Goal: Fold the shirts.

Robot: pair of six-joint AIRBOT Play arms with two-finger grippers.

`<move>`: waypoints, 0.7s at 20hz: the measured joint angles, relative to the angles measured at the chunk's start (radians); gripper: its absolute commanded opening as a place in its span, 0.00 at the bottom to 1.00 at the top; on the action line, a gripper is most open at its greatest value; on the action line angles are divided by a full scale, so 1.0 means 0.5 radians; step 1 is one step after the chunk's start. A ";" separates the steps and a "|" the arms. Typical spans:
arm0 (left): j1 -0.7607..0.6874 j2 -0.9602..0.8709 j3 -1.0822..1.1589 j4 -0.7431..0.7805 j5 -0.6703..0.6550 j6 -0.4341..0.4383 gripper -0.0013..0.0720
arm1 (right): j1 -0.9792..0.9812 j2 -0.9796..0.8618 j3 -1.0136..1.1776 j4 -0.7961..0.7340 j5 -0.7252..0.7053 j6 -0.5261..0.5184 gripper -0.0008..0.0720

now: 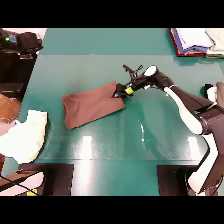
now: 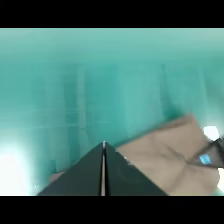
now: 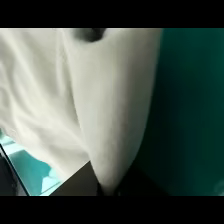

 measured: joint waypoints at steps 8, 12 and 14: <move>-0.500 0.000 0.000 -0.017 0.060 -0.002 0.05 | -0.688 0.538 0.064 -0.573 0.166 0.201 0.04; -0.682 0.000 0.000 -0.018 0.184 -0.009 0.05 | -1.282 0.797 0.068 -0.800 0.262 0.288 0.04; -0.741 0.000 0.000 -0.018 0.253 -0.012 0.05 | -1.572 0.880 0.068 -0.847 0.266 0.316 0.04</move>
